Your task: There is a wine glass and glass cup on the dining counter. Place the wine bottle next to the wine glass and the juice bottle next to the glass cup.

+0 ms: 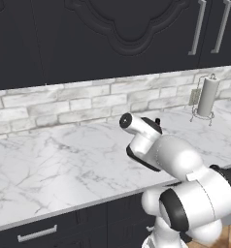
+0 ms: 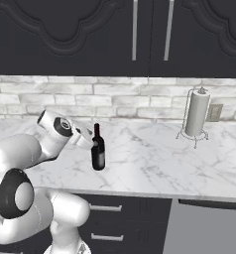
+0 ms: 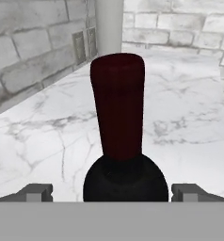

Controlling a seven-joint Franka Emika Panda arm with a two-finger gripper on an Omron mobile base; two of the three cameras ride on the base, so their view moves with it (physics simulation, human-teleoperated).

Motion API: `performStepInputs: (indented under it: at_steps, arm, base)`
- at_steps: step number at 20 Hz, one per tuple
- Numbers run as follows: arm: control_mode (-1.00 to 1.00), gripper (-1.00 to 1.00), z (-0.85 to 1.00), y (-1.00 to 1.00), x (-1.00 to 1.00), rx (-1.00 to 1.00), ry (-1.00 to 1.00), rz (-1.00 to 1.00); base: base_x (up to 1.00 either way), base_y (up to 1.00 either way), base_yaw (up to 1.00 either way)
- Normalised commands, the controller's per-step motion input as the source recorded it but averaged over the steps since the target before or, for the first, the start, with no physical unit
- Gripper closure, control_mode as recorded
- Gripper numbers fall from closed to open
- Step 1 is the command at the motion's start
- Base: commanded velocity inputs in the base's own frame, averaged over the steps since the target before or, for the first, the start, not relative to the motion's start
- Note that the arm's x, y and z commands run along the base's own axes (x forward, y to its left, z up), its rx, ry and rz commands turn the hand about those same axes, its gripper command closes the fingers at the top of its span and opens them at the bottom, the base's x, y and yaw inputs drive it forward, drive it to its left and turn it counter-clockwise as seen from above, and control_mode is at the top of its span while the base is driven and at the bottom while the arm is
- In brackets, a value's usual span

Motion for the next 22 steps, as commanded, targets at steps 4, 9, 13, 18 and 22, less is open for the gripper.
performStepInputs:
  at_steps: [4,9,13,18,22]
  arm:
    - [-1.00,-1.00,-0.19,-0.08,-0.03,0.00,0.07,0.00]
    - [-1.00,-1.00,-0.21,-0.08,-0.16,0.00,0.07,0.00]
    - [-1.00,-1.00,-0.26,-0.03,-0.15,-0.01,0.03,0.00]
    - [-1.00,-1.00,-0.19,-0.02,-0.07,-0.03,0.00,0.00]
    - [-1.00,-1.00,-0.29,-0.06,0.01,-0.04,0.00,0.00]
  base:
    - [0.00,0.00,0.00]
    - [0.00,0.00,0.00]
    - [0.00,0.00,0.00]
    - [0.00,0.00,0.00]
    - [0.00,0.00,0.00]
